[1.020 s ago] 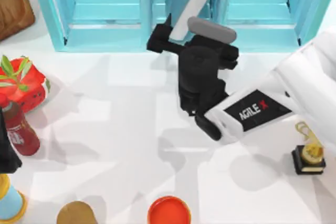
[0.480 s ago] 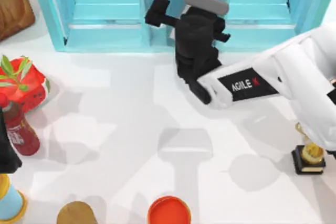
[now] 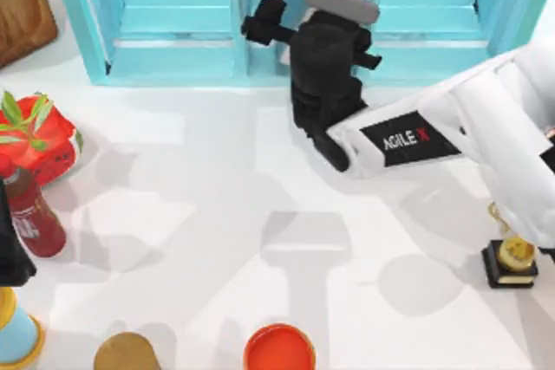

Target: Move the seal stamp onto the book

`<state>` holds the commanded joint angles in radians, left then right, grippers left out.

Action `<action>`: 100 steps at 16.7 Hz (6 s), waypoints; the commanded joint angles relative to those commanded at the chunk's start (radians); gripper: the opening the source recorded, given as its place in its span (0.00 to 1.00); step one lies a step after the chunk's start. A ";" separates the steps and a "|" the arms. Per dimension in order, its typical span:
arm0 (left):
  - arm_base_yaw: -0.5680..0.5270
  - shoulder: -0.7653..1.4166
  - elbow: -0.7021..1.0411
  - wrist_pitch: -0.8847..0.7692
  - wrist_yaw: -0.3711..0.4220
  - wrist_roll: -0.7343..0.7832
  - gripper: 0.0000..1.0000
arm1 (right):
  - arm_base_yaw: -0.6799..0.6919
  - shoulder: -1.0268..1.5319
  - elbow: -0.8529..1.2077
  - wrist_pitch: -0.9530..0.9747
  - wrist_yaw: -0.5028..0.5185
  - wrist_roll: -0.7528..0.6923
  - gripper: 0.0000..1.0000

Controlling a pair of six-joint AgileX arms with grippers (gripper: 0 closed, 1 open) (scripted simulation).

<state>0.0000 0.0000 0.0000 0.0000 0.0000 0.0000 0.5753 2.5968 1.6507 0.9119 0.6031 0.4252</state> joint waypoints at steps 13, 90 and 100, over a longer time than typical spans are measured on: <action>0.000 0.000 0.000 0.000 0.000 0.000 1.00 | 0.000 0.000 0.000 0.000 0.000 0.000 0.00; 0.000 0.000 0.000 0.000 0.000 0.000 1.00 | 0.184 -0.859 -1.200 0.092 -0.206 -1.785 0.00; 0.000 0.000 0.000 0.000 0.000 0.000 1.00 | 0.183 -0.793 -1.214 0.173 -0.207 -1.782 0.23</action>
<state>0.0000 0.0000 0.0000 0.0000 0.0000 0.0000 0.7584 1.8037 0.4366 1.0852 0.3963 -1.3568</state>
